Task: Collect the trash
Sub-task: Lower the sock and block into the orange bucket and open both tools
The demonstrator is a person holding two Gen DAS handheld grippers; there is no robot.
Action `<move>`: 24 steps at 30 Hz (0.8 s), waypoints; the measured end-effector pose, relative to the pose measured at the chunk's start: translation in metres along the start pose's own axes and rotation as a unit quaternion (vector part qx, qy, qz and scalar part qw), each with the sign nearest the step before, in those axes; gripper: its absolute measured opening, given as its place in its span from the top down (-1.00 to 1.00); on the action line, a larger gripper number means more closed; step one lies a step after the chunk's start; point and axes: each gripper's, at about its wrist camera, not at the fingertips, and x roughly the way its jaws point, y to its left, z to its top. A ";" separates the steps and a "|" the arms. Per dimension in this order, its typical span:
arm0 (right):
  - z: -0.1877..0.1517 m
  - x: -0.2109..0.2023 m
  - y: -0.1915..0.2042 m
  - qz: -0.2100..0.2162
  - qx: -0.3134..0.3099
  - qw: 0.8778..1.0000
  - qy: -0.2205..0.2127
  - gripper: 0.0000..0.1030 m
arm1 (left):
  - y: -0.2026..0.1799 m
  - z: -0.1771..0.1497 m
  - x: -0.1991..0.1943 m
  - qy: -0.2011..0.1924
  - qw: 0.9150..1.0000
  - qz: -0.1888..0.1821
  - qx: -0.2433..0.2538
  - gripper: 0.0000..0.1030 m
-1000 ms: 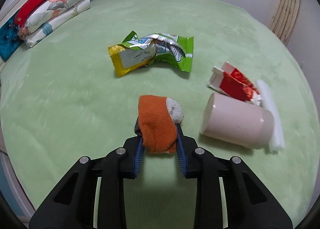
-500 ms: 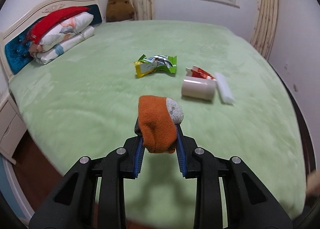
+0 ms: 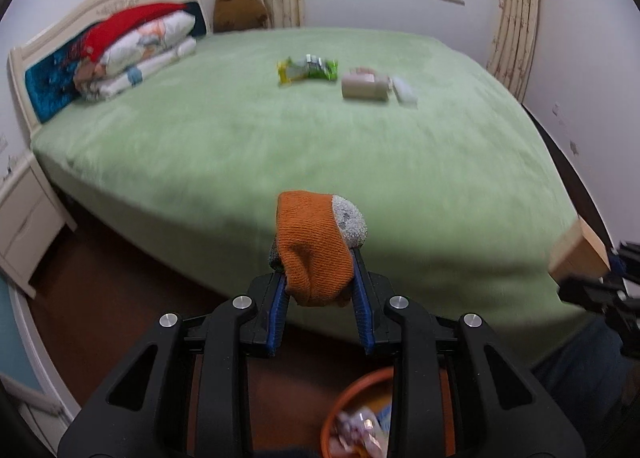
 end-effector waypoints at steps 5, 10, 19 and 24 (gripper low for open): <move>-0.035 0.016 0.014 0.007 -0.008 0.999 0.046 0.30 | -0.004 -0.052 0.008 0.058 0.998 -0.008 -0.006 0.46; -0.068 0.038 0.019 0.011 -0.004 0.996 0.092 0.30 | -0.012 -0.096 0.027 0.131 0.991 -0.024 -0.013 0.46; -0.119 0.103 0.016 0.000 0.003 0.978 0.210 0.30 | -0.030 -0.161 0.082 0.282 0.958 -0.038 -0.040 0.46; -0.139 0.131 0.013 -0.018 0.003 0.965 0.260 0.30 | -0.036 -0.194 0.115 0.360 0.930 -0.058 -0.046 0.46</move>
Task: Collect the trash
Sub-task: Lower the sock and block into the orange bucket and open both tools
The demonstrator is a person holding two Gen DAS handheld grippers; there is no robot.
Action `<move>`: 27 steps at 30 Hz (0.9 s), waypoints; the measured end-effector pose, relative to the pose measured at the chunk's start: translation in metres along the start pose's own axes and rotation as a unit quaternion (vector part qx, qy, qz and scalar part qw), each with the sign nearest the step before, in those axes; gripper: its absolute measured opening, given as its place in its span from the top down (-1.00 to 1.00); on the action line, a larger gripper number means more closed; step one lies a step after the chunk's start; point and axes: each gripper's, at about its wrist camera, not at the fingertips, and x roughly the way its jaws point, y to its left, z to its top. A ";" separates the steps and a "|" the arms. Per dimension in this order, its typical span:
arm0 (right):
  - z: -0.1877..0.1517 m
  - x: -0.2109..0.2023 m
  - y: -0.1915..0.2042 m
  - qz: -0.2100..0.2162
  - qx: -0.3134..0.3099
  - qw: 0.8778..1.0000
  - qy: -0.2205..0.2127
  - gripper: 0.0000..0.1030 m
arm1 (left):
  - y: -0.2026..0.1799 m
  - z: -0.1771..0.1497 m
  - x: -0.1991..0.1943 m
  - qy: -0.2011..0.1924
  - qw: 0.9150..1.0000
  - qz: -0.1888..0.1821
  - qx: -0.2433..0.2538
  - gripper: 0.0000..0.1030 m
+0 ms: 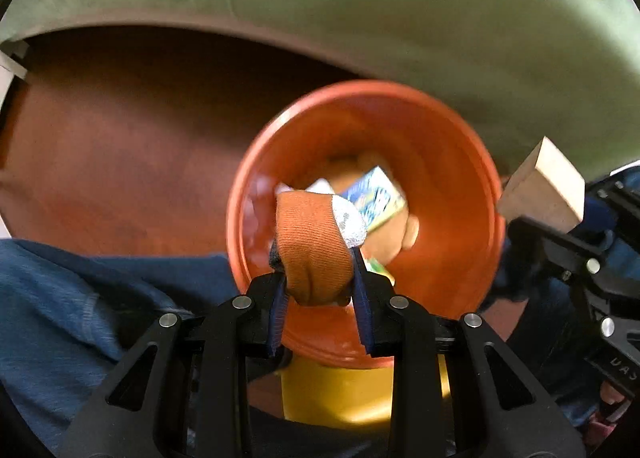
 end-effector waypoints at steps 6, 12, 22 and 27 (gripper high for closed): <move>-0.002 0.023 -0.006 -0.007 0.011 0.999 0.038 0.30 | 0.000 0.002 0.024 0.040 0.999 -0.001 -0.003 0.45; 0.002 0.031 -0.007 -0.011 0.022 0.998 0.051 0.07 | -0.001 -0.003 0.025 0.043 0.999 0.006 0.000 0.21; 0.002 0.027 -0.018 -0.025 0.051 0.998 0.041 -0.41 | 0.005 -0.003 0.021 0.038 0.999 0.008 -0.015 -0.34; 0.002 0.023 -0.016 -0.025 0.056 0.998 0.033 -0.45 | 0.004 0.000 0.017 0.031 0.999 0.010 -0.019 -0.38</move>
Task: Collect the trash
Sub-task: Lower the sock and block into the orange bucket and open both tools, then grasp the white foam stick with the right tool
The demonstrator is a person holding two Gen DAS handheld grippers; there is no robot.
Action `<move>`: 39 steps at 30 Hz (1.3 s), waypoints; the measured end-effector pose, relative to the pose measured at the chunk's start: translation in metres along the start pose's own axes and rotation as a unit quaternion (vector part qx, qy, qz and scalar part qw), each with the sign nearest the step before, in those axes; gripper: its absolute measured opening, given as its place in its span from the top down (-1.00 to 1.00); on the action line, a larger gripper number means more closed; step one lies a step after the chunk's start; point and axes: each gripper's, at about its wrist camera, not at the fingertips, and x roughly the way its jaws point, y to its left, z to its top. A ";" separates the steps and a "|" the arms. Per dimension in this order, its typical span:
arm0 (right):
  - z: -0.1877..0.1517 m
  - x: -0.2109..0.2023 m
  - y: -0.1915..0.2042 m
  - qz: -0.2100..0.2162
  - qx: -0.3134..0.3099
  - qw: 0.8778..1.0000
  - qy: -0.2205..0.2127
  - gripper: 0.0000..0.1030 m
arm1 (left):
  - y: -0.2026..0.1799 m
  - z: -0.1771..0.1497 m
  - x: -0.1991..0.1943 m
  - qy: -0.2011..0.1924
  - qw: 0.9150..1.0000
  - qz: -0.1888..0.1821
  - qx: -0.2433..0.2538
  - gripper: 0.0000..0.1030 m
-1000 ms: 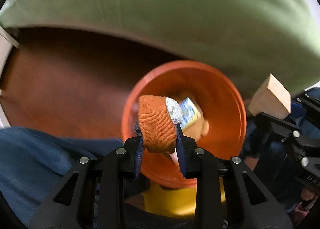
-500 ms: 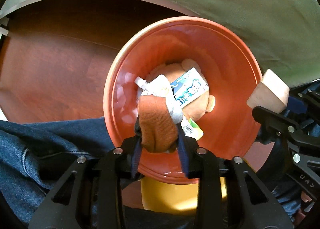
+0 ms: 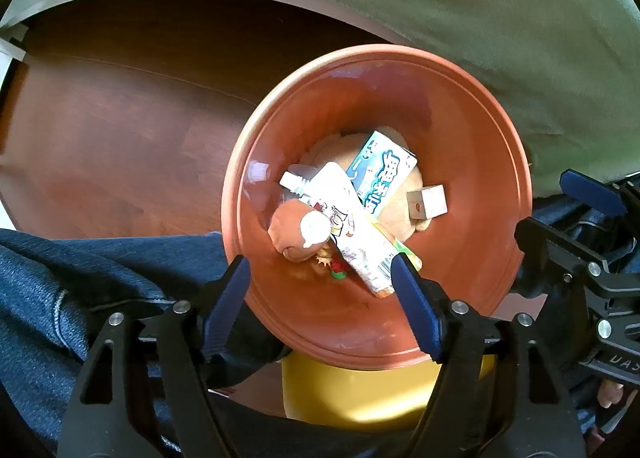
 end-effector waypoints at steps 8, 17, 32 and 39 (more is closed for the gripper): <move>0.005 -0.024 0.004 -0.002 -0.002 0.999 -0.044 -0.46 | -0.003 0.002 -0.022 -0.037 0.999 0.009 0.008 -0.41; 0.036 -0.161 0.002 0.041 -0.016 0.973 -0.228 -0.63 | 0.022 0.017 -0.130 -0.206 0.977 0.049 -0.017 -0.42; 0.255 -0.208 -0.067 -0.069 0.070 0.951 -0.295 -0.61 | 0.077 0.072 -0.195 -0.299 0.949 0.046 -0.090 -0.54; 0.357 -0.198 -0.096 -0.096 0.124 0.950 -0.271 -0.42 | 0.090 0.077 -0.193 -0.290 0.950 0.050 -0.104 -0.54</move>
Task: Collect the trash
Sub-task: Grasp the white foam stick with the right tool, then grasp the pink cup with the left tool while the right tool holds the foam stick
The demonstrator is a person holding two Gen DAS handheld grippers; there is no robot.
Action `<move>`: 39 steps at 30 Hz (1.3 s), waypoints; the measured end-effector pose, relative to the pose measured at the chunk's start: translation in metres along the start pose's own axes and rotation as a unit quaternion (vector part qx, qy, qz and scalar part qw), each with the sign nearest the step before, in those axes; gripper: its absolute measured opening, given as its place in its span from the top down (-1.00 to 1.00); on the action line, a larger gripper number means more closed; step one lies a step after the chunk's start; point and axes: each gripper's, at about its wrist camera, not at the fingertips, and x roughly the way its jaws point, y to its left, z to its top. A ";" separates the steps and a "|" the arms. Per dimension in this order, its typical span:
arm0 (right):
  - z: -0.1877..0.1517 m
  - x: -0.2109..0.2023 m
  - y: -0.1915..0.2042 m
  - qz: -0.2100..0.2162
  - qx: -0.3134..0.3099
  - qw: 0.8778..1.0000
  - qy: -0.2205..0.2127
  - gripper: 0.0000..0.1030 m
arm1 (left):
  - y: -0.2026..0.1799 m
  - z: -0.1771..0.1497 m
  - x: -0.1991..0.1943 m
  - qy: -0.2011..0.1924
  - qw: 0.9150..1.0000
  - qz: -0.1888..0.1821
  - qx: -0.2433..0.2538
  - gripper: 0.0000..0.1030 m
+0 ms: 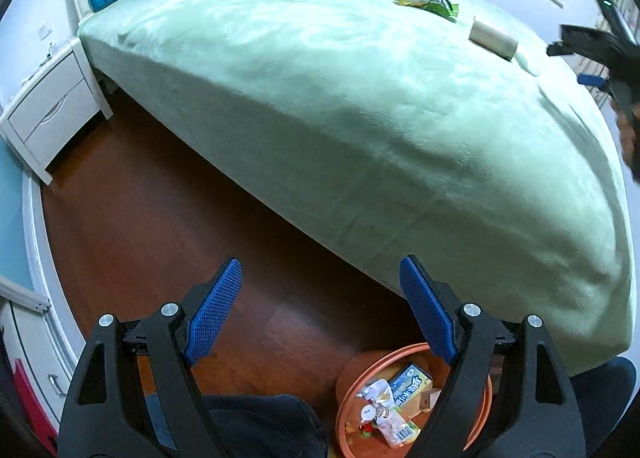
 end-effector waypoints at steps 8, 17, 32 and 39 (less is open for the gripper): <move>0.035 0.065 0.004 -0.019 0.013 0.998 0.063 -0.15 | 0.012 0.002 0.002 0.004 1.000 0.009 -0.017 -0.54; 0.032 0.068 0.005 0.000 0.007 0.998 0.064 0.68 | 0.005 0.001 0.007 0.012 1.000 0.004 -0.011 -0.54; -0.064 -0.074 -0.052 0.093 -0.040 0.995 -0.022 0.68 | -0.040 0.044 -0.007 -0.025 0.998 -0.058 -0.002 -0.54; -0.112 -0.138 -0.076 0.119 -0.050 0.989 -0.065 0.68 | -0.103 0.120 0.008 -0.019 0.992 -0.128 -0.002 -0.54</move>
